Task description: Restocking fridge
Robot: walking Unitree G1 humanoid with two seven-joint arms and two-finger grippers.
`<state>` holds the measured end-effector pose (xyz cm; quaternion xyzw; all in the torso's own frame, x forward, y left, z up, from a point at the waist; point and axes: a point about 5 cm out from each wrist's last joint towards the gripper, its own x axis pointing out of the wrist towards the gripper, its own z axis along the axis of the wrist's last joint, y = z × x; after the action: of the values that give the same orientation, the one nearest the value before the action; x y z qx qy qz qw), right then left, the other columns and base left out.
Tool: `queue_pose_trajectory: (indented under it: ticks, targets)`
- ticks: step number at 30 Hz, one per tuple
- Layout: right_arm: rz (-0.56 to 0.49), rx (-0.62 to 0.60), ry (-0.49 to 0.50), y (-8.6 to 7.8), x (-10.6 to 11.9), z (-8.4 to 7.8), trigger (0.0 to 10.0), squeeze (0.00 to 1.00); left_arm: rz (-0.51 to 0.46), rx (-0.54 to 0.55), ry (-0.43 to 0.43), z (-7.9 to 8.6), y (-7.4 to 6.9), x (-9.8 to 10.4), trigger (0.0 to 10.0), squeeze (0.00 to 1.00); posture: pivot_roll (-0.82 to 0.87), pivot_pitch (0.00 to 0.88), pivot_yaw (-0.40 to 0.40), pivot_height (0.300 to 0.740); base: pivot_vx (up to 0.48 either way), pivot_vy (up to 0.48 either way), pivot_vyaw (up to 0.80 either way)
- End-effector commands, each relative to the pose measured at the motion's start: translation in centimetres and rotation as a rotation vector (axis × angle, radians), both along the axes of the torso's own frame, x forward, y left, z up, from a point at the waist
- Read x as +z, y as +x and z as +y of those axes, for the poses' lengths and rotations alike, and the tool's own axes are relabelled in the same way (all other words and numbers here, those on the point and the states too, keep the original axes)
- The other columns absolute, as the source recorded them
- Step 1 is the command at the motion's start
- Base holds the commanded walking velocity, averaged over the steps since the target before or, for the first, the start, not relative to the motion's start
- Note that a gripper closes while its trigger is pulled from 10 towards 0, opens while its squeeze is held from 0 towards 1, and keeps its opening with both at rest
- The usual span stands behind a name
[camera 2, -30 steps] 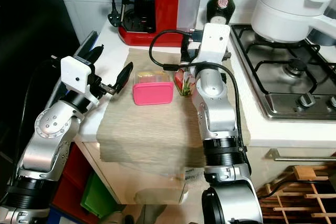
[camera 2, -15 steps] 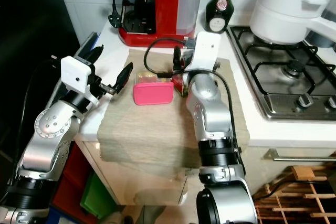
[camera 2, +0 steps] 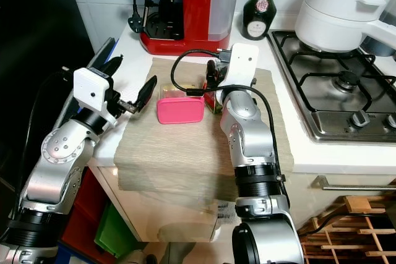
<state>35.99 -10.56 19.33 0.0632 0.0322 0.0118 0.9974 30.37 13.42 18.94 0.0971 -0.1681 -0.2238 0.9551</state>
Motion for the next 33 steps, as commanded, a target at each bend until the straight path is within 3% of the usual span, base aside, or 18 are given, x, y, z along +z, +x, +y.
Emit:
queue_pose_trajectory:
  ticks: [1,3,4,5,6,7,9,17,22,33]
  targets:
    - [0.027,-0.014,-0.028,-0.2,-0.8,-0.3,0.0,0.00,0.001,0.001,0.013,0.1,-0.2,0.0,10.0,0.00,0.08,0.000,0.014,0.740,0.000,0.000,0.00]
    - [-0.053,-0.025,-0.086,-0.2,0.2,-0.4,0.0,0.00,0.002,0.004,0.015,0.1,-0.2,0.0,10.0,0.00,0.08,0.000,0.013,0.740,0.000,0.000,0.00]
    - [-0.140,-0.031,-0.132,-0.3,1.2,-0.5,4.6,0.00,-0.002,0.009,0.016,0.1,-0.2,0.0,10.0,0.00,0.08,0.000,0.012,0.740,0.000,0.000,0.00]
    - [-0.140,-0.031,-0.132,-0.3,1.2,-0.5,4.6,0.00,-0.002,0.009,0.016,0.1,-0.2,0.0,10.0,0.00,0.08,0.000,0.012,0.740,0.000,0.000,0.00]
    - [-0.240,-0.034,-0.168,-0.5,2.5,-0.5,10.0,0.00,-0.004,0.011,0.015,0.1,-0.2,0.0,10.0,0.00,0.08,0.000,0.012,0.740,0.000,0.000,0.00]
    - [-0.317,-0.033,-0.189,-0.7,3.4,-0.4,10.0,0.00,-0.005,0.013,0.015,0.1,-0.2,0.0,10.0,0.00,0.08,0.000,0.012,0.740,0.000,0.000,0.00]
    - [-0.370,-0.033,-0.197,-1.0,4.0,-0.4,10.0,0.00,-0.005,0.014,0.014,0.0,-0.2,0.0,10.0,0.00,0.08,0.000,0.011,0.740,0.000,0.000,0.00]
    - [-0.509,-0.090,-0.103,-1.9,5.3,-1.6,10.0,0.00,-0.005,0.019,0.013,-0.2,-0.3,-0.1,10.0,0.00,0.08,0.000,0.009,0.740,0.000,0.000,0.00]
    - [-0.496,-0.098,-0.086,-1.8,4.5,-1.8,10.0,0.00,0.007,0.087,0.023,-0.1,0.2,-0.4,10.0,0.00,0.07,0.000,0.014,0.740,-0.049,0.000,0.00]
    - [-0.452,-0.090,-0.099,-1.5,2.6,-1.8,10.0,0.00,0.024,0.099,-0.024,-0.3,0.3,-0.4,10.0,0.00,0.07,0.000,0.014,0.740,-0.379,-0.195,0.00]
